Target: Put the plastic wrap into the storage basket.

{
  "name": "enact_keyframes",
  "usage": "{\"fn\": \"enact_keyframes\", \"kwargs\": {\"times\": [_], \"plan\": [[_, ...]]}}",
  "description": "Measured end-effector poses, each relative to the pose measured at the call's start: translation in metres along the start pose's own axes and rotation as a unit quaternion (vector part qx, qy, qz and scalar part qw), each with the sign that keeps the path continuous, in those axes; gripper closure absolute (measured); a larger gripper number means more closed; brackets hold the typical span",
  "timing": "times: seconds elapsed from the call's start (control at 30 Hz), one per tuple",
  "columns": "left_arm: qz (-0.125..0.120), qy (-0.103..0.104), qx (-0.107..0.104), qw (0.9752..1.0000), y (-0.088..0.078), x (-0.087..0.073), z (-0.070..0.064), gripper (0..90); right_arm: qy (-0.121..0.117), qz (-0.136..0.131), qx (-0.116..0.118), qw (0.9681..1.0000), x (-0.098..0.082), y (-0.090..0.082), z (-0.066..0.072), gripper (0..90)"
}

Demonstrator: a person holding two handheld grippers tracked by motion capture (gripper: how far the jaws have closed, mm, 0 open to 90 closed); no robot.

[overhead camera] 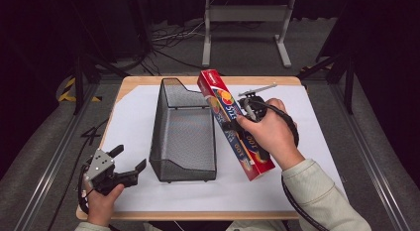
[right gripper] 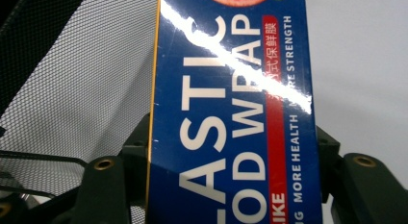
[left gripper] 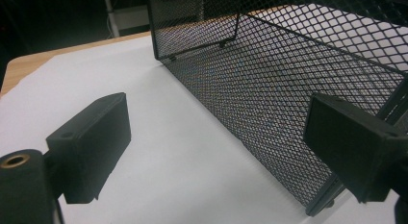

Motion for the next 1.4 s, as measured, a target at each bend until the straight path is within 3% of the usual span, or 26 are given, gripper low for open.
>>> {"fn": "enact_keyframes", "kwargs": {"times": [0.27, 0.5, 1.4], "plan": [[-0.001, -0.001, 0.000, 1.0000, 0.000, 0.000, 0.000, 10.1, -0.006, 0.006, 0.017, 0.9998, 0.005, 0.012, 0.012, 39.6], [-0.001, 0.000, 0.000, 1.0000, 0.000, 0.000, 0.000, 10.1, -0.008, 0.013, 0.017, 0.9997, 0.010, 0.023, 0.021, 39.6], [-0.004, 0.001, 0.000, 1.0000, 0.000, 0.001, 0.000, 10.1, -0.005, 0.036, -0.003, 0.9993, 0.020, 0.070, 0.048, 39.3]]}}
Point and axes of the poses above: each handheld gripper's, and its own axes: y roughly forward along the jaws, x roughly out of its top, z roughly to its left, the point moved 8 cm from there along y, roughly forward along the jaws, and after that the axes turned 15 degrees about x, right-handed, at the moved point
